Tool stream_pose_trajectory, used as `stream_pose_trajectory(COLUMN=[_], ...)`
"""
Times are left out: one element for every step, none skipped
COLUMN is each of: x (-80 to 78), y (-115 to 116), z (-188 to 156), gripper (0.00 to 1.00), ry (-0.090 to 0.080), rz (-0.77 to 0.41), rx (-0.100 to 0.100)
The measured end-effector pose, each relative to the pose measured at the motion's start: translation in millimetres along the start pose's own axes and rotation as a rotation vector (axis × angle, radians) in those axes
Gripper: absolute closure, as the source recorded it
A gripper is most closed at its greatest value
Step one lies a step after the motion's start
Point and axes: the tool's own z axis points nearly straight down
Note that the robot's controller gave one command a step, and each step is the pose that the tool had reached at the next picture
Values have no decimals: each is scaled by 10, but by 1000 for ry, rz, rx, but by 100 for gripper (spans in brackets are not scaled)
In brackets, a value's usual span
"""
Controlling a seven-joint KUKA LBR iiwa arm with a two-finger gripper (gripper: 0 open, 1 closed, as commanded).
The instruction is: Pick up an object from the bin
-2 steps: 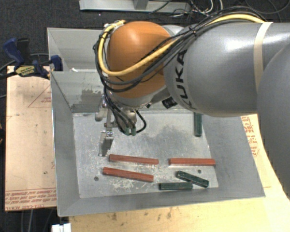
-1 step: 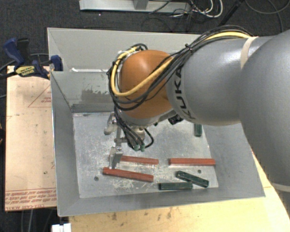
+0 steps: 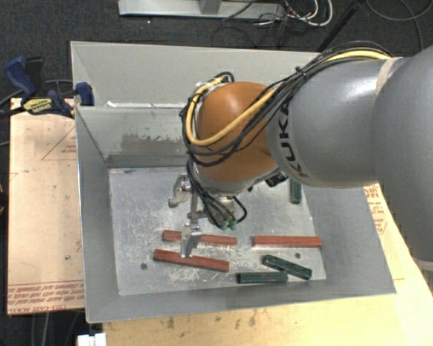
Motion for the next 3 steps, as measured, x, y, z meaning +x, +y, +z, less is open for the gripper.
stream_pose_trajectory(x=[166, 272, 266], y=[-343, -207, -207], z=[210, 728, 758], gripper=[0, 0, 100], ry=[-6, -6, -32], rz=[139, 246, 255], rx=[-2, -2, -12])
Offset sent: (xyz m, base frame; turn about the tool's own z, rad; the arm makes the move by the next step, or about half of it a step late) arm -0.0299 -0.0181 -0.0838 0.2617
